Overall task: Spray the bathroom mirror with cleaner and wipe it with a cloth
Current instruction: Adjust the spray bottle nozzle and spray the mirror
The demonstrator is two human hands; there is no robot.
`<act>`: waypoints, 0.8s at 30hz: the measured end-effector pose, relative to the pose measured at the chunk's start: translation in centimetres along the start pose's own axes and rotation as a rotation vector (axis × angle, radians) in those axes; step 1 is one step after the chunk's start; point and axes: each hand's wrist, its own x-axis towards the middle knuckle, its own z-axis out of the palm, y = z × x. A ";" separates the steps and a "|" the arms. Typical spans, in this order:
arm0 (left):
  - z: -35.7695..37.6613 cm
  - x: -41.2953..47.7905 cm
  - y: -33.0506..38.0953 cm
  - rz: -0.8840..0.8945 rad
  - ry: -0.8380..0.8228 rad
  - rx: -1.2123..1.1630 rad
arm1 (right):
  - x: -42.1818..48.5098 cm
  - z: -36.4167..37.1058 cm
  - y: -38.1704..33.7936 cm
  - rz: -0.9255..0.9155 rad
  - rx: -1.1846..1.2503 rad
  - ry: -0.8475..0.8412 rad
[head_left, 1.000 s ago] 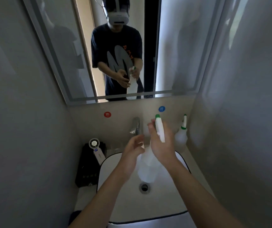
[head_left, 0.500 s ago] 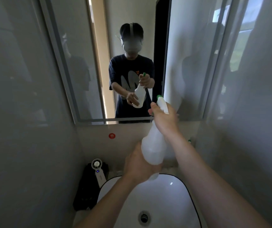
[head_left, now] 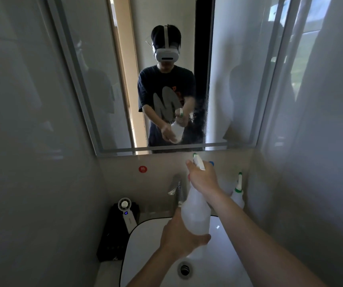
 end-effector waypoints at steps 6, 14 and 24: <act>1.0 0.2 1.0 0.032 -0.040 0.070 | -0.1 -2.9 0.8 -0.014 0.020 0.056; 3.8 0.8 4.6 0.177 -0.085 0.128 | 0.9 -8.5 0.6 -0.013 0.057 0.223; 7.4 0.9 8.2 0.237 -0.177 0.191 | 1.4 -14.4 1.5 0.037 0.061 0.437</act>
